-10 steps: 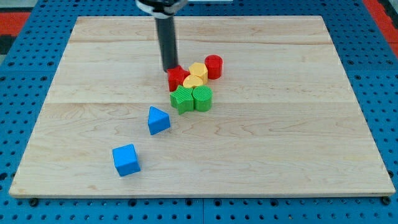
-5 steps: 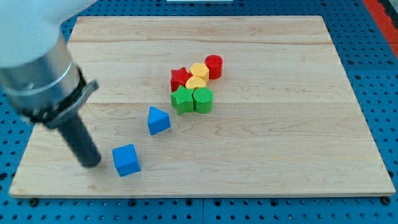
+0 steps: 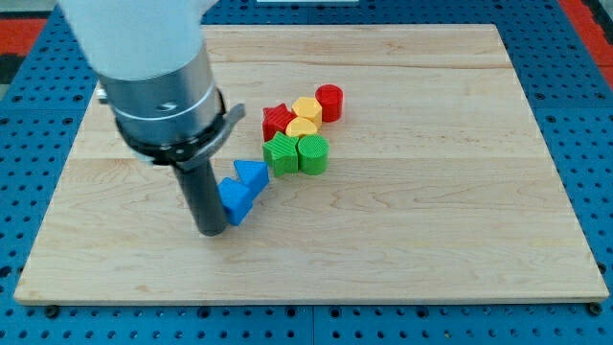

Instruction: Push the blue cube into the group of blocks

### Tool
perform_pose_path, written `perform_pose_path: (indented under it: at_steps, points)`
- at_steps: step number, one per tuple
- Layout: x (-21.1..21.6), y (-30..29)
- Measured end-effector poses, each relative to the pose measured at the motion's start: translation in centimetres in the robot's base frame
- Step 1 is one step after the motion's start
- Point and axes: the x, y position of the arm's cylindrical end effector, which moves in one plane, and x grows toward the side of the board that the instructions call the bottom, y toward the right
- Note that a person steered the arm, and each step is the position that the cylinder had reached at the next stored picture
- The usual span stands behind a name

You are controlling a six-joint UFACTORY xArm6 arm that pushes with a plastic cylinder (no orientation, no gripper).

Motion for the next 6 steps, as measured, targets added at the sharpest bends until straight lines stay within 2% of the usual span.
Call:
perform_pose_path:
  at_steps: [6]
  points:
    - [-8.0, 5.8]
